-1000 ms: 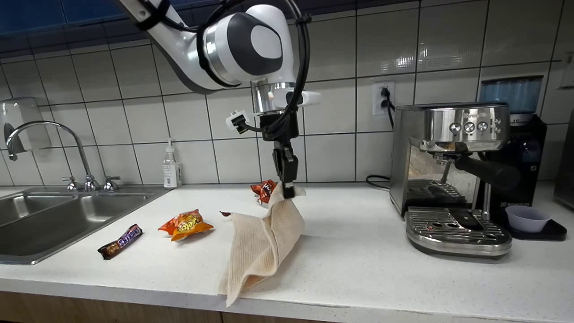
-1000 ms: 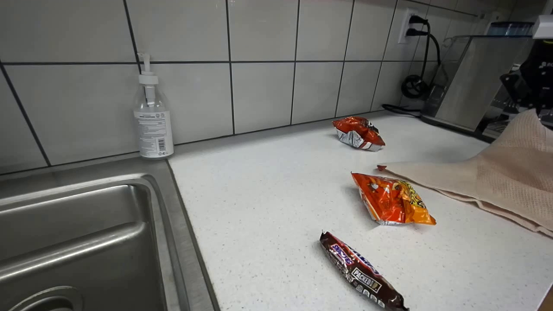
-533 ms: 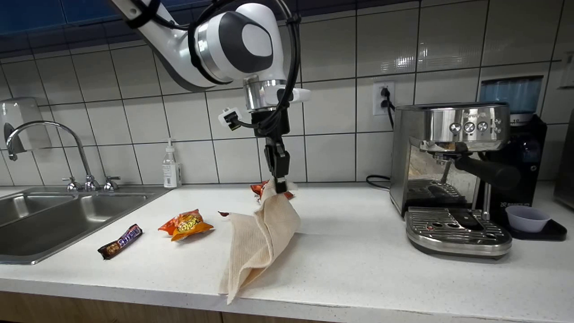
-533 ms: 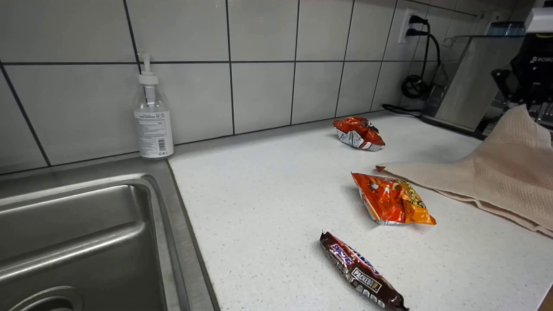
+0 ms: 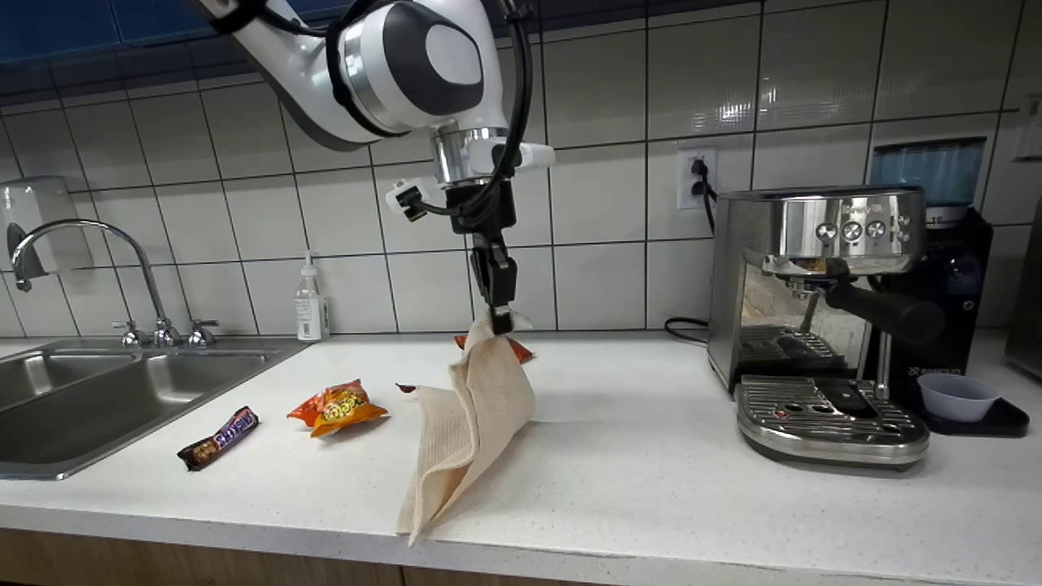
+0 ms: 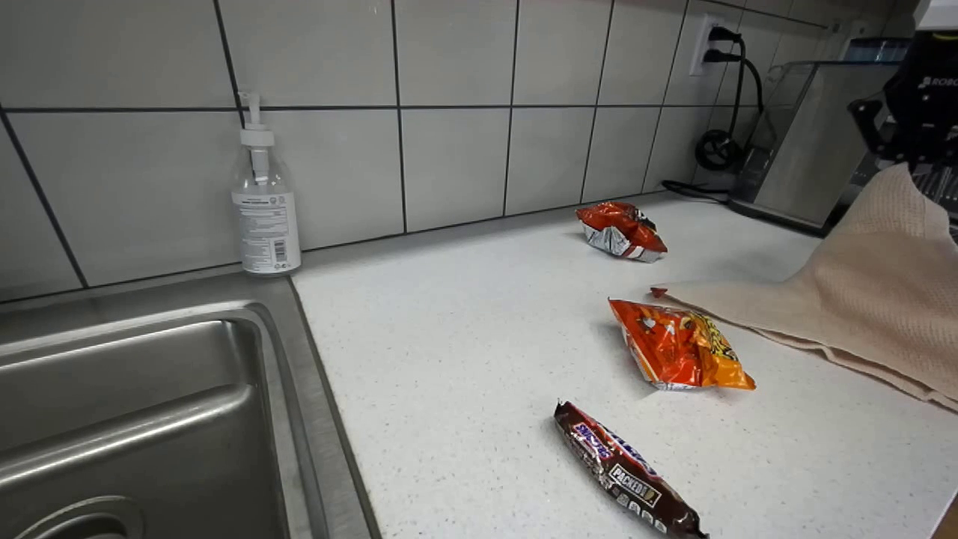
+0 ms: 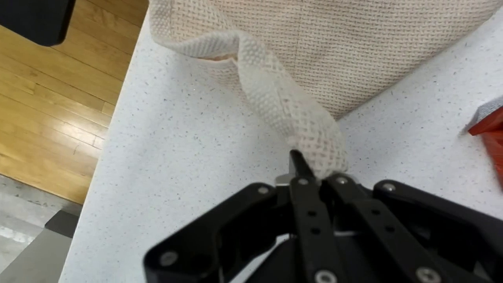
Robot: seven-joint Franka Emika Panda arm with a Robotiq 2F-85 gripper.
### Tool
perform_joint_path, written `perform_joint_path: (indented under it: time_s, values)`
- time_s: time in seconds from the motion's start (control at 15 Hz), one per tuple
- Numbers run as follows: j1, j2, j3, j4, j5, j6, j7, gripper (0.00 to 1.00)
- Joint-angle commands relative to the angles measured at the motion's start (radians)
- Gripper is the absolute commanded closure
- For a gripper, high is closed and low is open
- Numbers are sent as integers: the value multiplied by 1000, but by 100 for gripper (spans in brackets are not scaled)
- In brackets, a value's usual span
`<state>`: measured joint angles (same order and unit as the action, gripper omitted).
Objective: Fold the cloth
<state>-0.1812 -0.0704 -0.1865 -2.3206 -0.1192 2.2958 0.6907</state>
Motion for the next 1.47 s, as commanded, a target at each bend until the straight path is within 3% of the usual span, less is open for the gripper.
perform_joint_path:
  time_s: [0.0, 1.4]
  values:
    - [1, -40, 20, 1, 14, -41, -10, 99]
    - [38, -20, 89, -30, -19, -26, 52, 99]
